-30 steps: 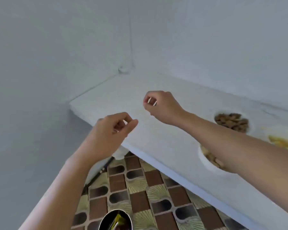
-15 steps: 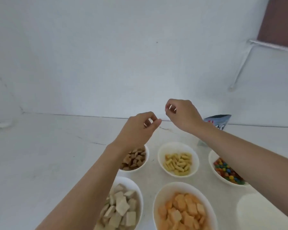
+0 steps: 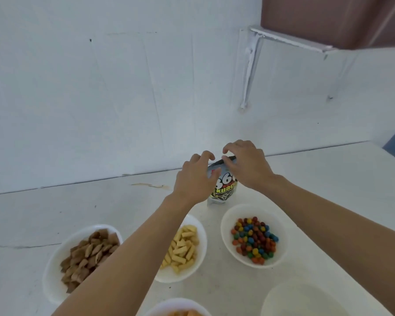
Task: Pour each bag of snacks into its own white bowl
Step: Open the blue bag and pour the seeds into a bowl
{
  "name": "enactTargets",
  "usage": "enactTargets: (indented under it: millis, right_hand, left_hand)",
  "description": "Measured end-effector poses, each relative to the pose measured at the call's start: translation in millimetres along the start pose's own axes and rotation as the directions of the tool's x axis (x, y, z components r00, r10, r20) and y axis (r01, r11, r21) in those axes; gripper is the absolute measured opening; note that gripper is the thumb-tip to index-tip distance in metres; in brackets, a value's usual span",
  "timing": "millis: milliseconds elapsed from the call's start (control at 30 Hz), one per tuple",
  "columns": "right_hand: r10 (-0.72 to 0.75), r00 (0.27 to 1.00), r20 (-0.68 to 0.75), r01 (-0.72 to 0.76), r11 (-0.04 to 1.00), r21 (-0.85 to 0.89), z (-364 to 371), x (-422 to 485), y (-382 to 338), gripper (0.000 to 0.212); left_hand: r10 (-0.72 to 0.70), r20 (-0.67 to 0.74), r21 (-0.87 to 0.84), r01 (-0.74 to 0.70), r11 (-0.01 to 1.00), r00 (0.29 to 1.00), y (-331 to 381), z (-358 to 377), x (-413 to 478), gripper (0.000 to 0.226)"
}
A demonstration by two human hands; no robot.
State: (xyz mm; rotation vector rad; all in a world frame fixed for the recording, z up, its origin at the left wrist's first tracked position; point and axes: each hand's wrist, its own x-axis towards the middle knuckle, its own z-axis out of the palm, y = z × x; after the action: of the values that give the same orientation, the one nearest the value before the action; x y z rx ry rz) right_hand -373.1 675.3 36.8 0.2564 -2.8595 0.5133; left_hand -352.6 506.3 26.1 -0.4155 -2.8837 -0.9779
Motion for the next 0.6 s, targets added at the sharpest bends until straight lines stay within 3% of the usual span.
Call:
enactTargets:
  millis: [167,300,600]
  right_hand:
    - [-0.042,0.999,0.000,0.042,0.994,-0.105,19,2,0,0.031]
    - [-0.059,0.998,0.000,0.059,0.993,-0.100,25,0,-6,0.032]
    - [-0.213,0.975,-0.068,0.223,0.955,0.195,17,3,-57,0.019]
  left_hand:
    - [-0.011,0.041,0.074,0.008,0.997,0.999,-4,19,18,0.020]
    - [0.012,-0.005,0.068,-0.011,0.998,1.000,-9,19,20,0.016]
    - [0.023,-0.218,0.017,-0.020,1.000,0.976,-27,-39,5,0.013]
